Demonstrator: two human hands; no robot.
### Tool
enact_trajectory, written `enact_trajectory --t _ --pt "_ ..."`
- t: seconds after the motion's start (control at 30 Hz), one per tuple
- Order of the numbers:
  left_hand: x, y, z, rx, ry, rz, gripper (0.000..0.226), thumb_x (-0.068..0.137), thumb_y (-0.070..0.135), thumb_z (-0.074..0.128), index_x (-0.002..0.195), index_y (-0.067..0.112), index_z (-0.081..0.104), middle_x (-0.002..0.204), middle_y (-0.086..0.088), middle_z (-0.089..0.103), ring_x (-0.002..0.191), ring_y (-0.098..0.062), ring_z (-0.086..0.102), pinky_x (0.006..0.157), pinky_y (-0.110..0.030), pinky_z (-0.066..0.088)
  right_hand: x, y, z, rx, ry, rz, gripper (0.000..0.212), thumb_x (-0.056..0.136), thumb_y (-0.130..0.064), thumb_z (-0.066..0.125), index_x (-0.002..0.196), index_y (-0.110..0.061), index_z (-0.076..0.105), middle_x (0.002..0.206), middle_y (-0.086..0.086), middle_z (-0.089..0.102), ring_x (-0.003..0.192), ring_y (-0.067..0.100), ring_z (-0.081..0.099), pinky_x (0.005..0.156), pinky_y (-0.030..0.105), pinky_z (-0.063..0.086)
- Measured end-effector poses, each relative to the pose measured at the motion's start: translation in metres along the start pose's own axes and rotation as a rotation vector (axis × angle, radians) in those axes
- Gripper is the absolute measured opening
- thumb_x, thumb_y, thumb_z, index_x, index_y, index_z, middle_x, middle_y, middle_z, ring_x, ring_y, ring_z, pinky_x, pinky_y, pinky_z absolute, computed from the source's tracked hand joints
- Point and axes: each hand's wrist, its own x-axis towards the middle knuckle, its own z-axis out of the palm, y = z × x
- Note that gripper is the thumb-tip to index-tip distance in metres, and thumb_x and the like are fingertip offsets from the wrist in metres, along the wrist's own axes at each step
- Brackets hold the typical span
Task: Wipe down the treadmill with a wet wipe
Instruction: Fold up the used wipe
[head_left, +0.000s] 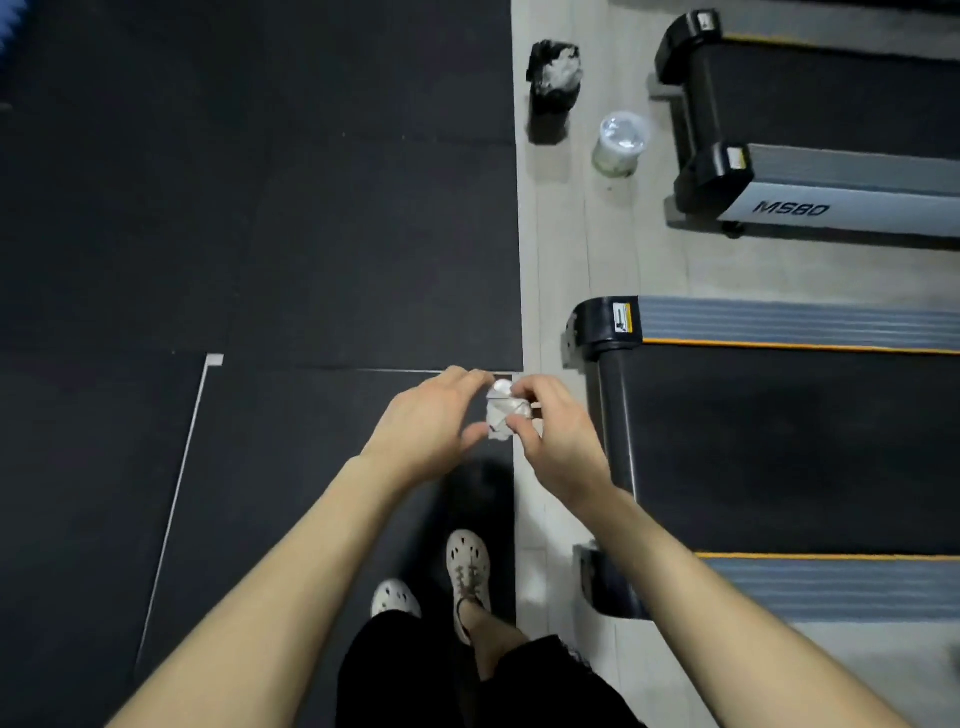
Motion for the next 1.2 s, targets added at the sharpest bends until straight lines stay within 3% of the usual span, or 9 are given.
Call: enact_trajectory --t 0.1,0.17,0.3,0.43,0.57,0.87,1.07,1.2 --pt "0.027 -0.009 -0.045 -0.039 -0.047 0.111 0.047 0.091 0.045 0.068 0.135 0.042 0.050 0.130 0.017 0.060 0.111 -0.013 0.065 0.091 -0.042 0.056 0.022 -0.039 -0.008 0.087 0.097 -0.048 0.022 0.097 -0.008 0.068 0.116 -0.019 0.063 0.111 -0.009 0.063 0.102 0.013 0.064 0.091 0.036 0.055" --pt "0.051 -0.017 -0.073 -0.058 -0.066 0.162 0.037 0.086 0.047 0.069 0.121 0.042 0.056 0.111 0.018 0.066 0.097 -0.010 0.066 0.085 -0.041 0.057 0.039 -0.058 -0.013 0.107 0.156 -0.049 0.020 0.098 -0.008 0.067 0.114 -0.019 0.065 0.110 -0.009 0.064 0.101 0.013 0.065 0.089 0.034 0.056" --pt "0.101 -0.032 -0.127 0.043 -0.067 0.239 0.034 0.078 0.065 0.061 0.093 0.035 0.057 0.083 0.014 0.063 0.075 -0.010 0.061 0.071 -0.038 0.055 0.076 -0.085 -0.026 -0.020 0.172 -0.010 0.016 0.102 -0.018 0.064 0.117 -0.024 0.064 0.115 -0.013 0.063 0.099 0.010 0.065 0.088 0.037 0.056" --pt "0.142 -0.071 -0.176 0.112 0.011 0.202 0.045 0.078 0.077 0.059 0.090 0.034 0.052 0.085 0.013 0.062 0.076 -0.015 0.062 0.070 -0.037 0.053 0.122 -0.101 -0.049 -0.377 0.095 0.177 0.027 0.104 -0.032 0.058 0.129 -0.023 0.062 0.130 -0.006 0.059 0.112 0.023 0.064 0.091 0.042 0.055" --pt "0.186 -0.112 -0.216 0.079 0.073 0.103 0.043 0.079 0.071 0.061 0.091 0.031 0.054 0.086 0.012 0.066 0.079 -0.019 0.066 0.071 -0.037 0.055 0.168 -0.101 -0.074 -0.613 0.121 0.249 0.026 0.105 -0.032 0.052 0.124 -0.021 0.065 0.119 -0.002 0.062 0.109 0.024 0.064 0.080 0.039 0.056" --pt "0.337 -0.128 -0.276 0.063 0.064 0.138 0.039 0.077 0.067 0.067 0.091 0.033 0.054 0.082 0.016 0.067 0.076 -0.014 0.065 0.069 -0.035 0.054 0.292 -0.082 -0.129 -0.736 0.189 0.358 0.024 0.103 -0.031 0.052 0.117 -0.017 0.067 0.112 0.002 0.063 0.100 0.029 0.065 0.072 0.039 0.057" --pt "0.488 -0.129 -0.309 0.101 0.052 0.126 0.034 0.080 0.059 0.070 0.093 0.033 0.052 0.084 0.017 0.066 0.076 -0.011 0.064 0.070 -0.035 0.054 0.443 -0.028 -0.178 -0.745 0.187 0.316 0.023 0.104 -0.031 0.051 0.114 -0.015 0.066 0.111 0.003 0.062 0.100 0.029 0.063 0.073 0.037 0.050" --pt "0.585 -0.127 -0.344 0.111 0.039 0.073 0.035 0.080 0.058 0.071 0.094 0.032 0.052 0.084 0.016 0.066 0.077 -0.013 0.064 0.071 -0.035 0.054 0.561 0.002 -0.218 -0.686 0.125 0.313 0.025 0.104 -0.030 0.049 0.116 -0.016 0.066 0.112 0.003 0.061 0.103 0.029 0.063 0.080 0.038 0.053"
